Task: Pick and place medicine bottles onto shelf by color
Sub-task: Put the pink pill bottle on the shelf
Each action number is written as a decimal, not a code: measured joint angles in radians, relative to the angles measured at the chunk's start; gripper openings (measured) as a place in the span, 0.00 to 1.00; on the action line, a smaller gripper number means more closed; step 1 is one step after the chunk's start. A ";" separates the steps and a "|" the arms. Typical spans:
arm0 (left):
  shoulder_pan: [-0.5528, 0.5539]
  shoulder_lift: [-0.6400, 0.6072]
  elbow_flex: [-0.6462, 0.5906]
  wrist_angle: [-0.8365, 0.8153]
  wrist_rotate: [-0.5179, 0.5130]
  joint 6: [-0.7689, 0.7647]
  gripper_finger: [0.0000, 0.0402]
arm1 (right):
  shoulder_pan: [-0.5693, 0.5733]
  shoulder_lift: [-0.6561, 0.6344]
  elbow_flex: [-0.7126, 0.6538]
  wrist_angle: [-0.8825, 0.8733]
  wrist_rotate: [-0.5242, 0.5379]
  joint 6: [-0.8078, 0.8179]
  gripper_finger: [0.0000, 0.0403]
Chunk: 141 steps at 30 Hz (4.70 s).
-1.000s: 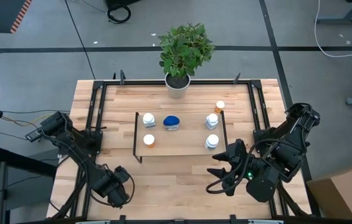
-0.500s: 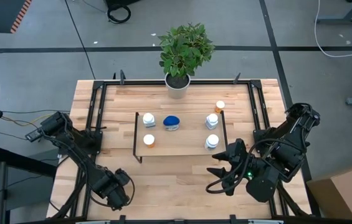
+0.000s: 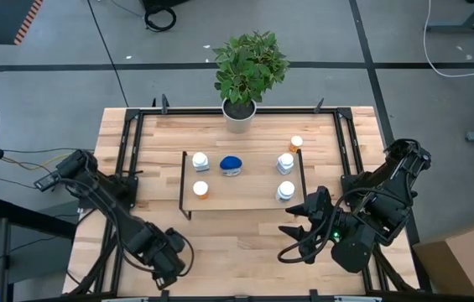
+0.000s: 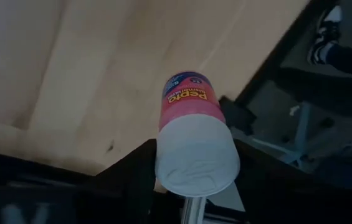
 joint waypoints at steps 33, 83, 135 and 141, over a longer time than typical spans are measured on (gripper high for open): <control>0.439 0.000 0.516 -0.173 -0.216 0.930 0.48 | 0.170 0.013 -0.192 -0.039 0.024 0.756 0.64; 0.646 0.074 0.512 -0.073 -0.216 1.274 0.48 | -0.269 0.012 -0.275 0.516 -0.016 0.226 0.64; 0.649 0.276 0.786 -0.284 -0.173 1.350 0.46 | -0.146 0.012 -0.275 0.555 -0.107 0.310 0.64; 0.653 0.313 0.788 -0.307 -0.172 1.371 0.50 | -0.092 0.012 -0.275 0.549 -0.107 0.369 0.64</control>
